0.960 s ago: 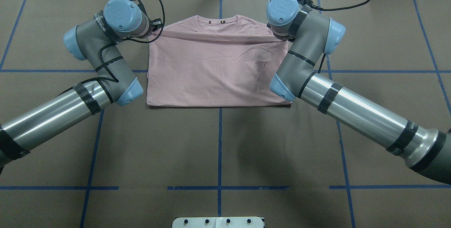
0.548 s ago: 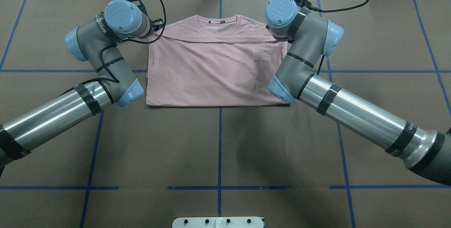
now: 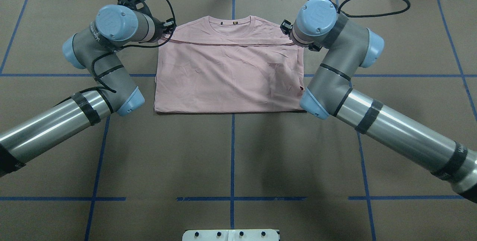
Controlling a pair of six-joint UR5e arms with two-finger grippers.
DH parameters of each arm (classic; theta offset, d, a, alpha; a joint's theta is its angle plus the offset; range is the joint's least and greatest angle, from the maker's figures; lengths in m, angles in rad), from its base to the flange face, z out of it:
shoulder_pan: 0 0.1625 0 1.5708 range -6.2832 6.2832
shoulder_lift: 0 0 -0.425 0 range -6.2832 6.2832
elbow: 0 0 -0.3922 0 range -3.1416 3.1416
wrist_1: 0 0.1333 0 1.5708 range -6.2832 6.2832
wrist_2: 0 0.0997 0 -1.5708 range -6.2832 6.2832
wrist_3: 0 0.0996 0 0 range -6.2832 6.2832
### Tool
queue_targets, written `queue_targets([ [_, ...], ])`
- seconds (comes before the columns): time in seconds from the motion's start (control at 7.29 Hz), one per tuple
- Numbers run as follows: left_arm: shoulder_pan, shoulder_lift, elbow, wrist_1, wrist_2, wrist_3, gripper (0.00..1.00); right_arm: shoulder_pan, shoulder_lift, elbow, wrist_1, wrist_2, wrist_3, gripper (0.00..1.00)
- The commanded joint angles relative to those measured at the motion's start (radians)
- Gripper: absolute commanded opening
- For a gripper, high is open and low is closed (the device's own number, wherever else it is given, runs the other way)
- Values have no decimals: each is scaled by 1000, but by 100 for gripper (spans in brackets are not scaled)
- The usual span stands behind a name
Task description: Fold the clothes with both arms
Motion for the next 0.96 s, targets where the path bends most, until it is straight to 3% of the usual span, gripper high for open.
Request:
queue_targets([
  [0.0,-3,3,-19,-30,-24,-12,35,-75,-191,249,7,19,163,59],
  [0.14,-1,9,-20,-32,-24,-12,35,-135,-256,335,7,10,220,65],
  [0.27,-1,9,-22,-32,-24,-17,35,-176,-265,349,7,4,282,68],
  [0.82,-1,23,-24,-32,-18,-21,35,-224,-293,324,4,-45,288,69],
])
